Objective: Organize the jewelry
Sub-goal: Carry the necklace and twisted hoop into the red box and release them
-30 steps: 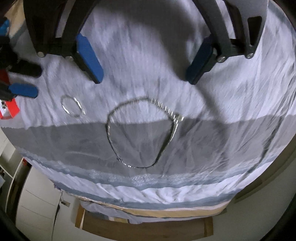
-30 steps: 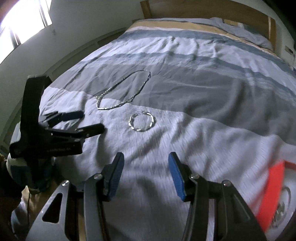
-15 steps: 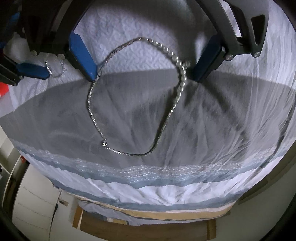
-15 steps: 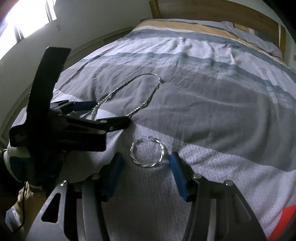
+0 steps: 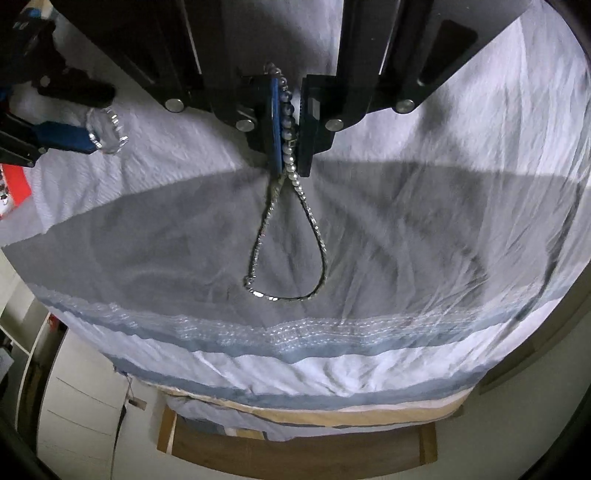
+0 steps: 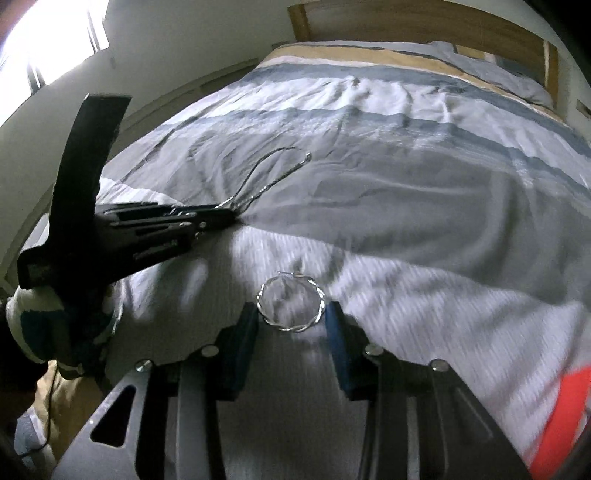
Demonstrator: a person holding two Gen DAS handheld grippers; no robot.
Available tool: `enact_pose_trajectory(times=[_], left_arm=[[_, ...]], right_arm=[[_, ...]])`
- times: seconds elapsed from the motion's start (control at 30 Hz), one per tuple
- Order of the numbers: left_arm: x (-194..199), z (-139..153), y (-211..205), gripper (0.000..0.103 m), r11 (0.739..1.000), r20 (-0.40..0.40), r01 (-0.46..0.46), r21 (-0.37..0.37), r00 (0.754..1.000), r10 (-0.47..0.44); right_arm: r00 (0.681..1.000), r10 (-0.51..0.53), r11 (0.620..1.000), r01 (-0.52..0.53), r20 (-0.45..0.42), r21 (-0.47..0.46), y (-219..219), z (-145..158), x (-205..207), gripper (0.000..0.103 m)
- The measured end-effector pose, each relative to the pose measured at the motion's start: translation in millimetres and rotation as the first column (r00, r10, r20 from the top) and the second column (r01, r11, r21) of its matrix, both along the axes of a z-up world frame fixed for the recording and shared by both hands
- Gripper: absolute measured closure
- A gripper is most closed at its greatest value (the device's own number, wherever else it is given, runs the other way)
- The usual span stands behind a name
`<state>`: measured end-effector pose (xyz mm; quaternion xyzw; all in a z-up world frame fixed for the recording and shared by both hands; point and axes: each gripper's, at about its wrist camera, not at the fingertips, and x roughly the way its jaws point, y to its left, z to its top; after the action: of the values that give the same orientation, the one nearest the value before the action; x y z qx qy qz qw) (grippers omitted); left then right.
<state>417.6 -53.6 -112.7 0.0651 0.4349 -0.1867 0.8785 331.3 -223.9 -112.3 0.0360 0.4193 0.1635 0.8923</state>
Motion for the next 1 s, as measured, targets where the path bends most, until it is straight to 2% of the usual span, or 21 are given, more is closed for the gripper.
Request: enact_pose_trajectory(times=[0.2, 0.37, 0.53, 0.77, 1.0], left_arm=[[-47, 31, 7, 0.095, 1.000, 0.028, -0.013, -0.013, 1.000, 0.014], [-91, 78, 5, 0.095, 1.000, 0.086, 0.003, -0.006, 0.996, -0.003], [-131, 118, -14, 0.095, 0.999, 0.135, 0.039, -0.001, 0.990, -0.038], [-186, 167, -78, 0.095, 0.985, 0.191, 0.166, -0.038, 0.969, -0.156], [-216, 180, -170, 0.095, 0.943, 0.182, 0.314, -0.114, 0.939, -0.291]], right_arm=[[0.999, -0.030, 0.999, 0.029, 0.030, 0.033, -10, 25, -40, 0.068], [0.995, -0.062, 0.996, 0.057, 0.076, 0.071, -20, 57, -80, 0.067], [0.987, -0.097, 0.993, 0.087, 0.126, 0.084, -37, 88, -123, 0.068], [0.967, -0.195, 0.980, 0.185, 0.164, 0.072, -95, 114, -179, 0.067], [0.936, -0.312, 0.950, 0.311, 0.161, 0.033, -177, 115, -217, 0.067]])
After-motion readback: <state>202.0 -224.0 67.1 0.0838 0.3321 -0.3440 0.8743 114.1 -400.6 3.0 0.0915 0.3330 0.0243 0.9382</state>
